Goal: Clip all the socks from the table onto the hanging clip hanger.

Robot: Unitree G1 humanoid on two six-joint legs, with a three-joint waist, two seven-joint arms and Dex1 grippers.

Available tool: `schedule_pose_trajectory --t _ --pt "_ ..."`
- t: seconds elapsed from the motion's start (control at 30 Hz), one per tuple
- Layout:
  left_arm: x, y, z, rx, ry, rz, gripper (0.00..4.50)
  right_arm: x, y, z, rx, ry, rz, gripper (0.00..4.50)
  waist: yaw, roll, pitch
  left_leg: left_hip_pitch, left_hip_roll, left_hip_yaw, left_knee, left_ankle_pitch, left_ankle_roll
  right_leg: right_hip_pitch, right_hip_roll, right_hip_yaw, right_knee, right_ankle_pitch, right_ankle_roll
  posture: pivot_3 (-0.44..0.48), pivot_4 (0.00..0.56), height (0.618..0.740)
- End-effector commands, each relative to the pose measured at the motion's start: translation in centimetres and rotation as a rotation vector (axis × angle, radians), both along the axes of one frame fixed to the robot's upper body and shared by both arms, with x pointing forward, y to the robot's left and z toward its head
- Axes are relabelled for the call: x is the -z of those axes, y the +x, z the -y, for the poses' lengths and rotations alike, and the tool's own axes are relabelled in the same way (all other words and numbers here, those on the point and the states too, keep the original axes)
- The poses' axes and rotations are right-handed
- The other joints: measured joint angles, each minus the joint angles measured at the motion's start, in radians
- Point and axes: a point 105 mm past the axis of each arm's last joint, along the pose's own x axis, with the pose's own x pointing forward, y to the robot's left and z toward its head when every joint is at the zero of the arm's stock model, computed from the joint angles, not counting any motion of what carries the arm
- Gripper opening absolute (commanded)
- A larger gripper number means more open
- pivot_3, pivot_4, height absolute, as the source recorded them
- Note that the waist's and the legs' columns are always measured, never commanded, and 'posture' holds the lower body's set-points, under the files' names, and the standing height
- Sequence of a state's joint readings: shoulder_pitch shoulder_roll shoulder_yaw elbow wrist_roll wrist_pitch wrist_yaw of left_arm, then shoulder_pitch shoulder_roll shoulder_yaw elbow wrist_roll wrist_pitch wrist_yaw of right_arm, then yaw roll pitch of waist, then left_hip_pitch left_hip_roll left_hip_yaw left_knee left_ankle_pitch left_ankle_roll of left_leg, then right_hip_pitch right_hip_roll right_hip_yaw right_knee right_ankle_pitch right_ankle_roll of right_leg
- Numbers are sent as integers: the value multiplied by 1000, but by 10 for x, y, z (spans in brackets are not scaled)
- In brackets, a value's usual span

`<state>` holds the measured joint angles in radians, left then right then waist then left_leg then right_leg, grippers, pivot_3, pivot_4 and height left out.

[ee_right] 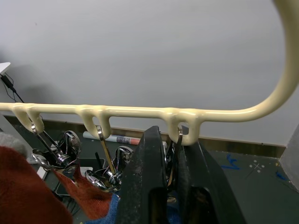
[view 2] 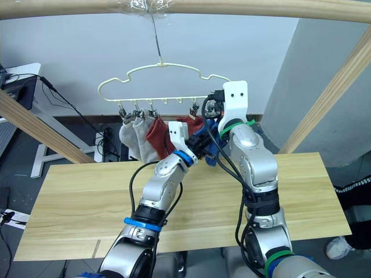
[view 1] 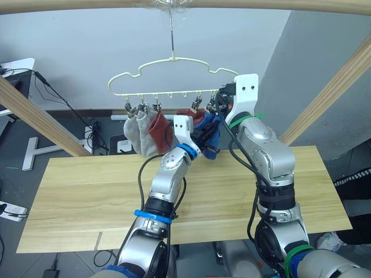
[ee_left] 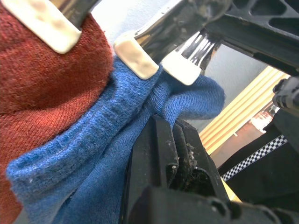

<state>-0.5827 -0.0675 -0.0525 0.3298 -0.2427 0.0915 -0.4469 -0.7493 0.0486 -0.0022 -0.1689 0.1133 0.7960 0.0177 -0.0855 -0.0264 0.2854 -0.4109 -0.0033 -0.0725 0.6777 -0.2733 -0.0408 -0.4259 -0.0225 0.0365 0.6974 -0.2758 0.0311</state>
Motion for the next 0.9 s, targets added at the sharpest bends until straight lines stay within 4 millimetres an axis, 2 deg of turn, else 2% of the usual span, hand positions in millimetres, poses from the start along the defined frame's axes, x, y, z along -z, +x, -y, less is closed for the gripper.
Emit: schedule_pose_trajectory --t 0.03,0.13,0.17,0.3,0.37,0.4,0.57,0.63,0.67,0.77,0.9 --pt "-14 -3 4 33 -36 32 0 -21 -8 2 3 50 78 1220 1 0 0 0 0 0 0 0 0 0 0 0 0 0 0 -77 247 720" --pt "-10 -6 5 74 -26 21 0 -23 -7 6 18 62 84 2221 1 0 0 0 0 0 0 0 0 0 0 0 0 0 0 -76 249 720" --pt "-9 -6 5 80 -13 26 500 -24 -6 7 20 64 84 2648 0 0 0 0 0 0 0 0 0 0 0 0 0 0 0 -76 249 720" --pt "-6 -4 2 77 12 14 1513 -24 -7 14 36 69 82 3972 0 0 0 0 0 0 0 0 0 0 0 -1 0 0 0 -74 251 720" --pt "1 -7 0 117 108 36 2024 -24 -11 18 30 50 90 4500 0 0 0 0 0 0 0 0 0 0 0 0 0 0 0 -74 251 720" --pt "7 -10 -3 146 184 61 2238 -25 -14 21 22 36 98 4500 0 0 0 0 0 0 0 0 0 0 0 0 0 0 0 -73 251 720" --pt "42 -30 -45 265 563 222 2238 -18 -43 29 -136 -157 126 4500 -2 0 0 0 0 0 -1 0 0 0 1 0 0 0 0 -69 249 720" --pt "50 -42 -75 338 658 212 2238 -11 -61 31 -253 -254 117 4500 0 0 0 0 0 0 -1 0 0 0 1 0 -1 0 0 -65 251 720" --pt "51 -46 -88 352 674 179 2238 -9 -70 31 -313 -298 113 4500 0 0 0 0 1 -1 -1 0 0 0 0 0 -1 0 0 -63 251 720" --pt "34 -58 -126 329 731 128 2238 -7 -96 36 -481 -439 118 4500 1 1 1 0 1 -1 -1 0 0 0 0 0 -1 0 0 -50 250 720" --pt "16 -61 -165 193 816 109 2238 -10 -109 52 -554 -499 102 4500 7 0 1 0 1 -4 0 0 0 2 0 -2 -2 0 0 -16 248 720"
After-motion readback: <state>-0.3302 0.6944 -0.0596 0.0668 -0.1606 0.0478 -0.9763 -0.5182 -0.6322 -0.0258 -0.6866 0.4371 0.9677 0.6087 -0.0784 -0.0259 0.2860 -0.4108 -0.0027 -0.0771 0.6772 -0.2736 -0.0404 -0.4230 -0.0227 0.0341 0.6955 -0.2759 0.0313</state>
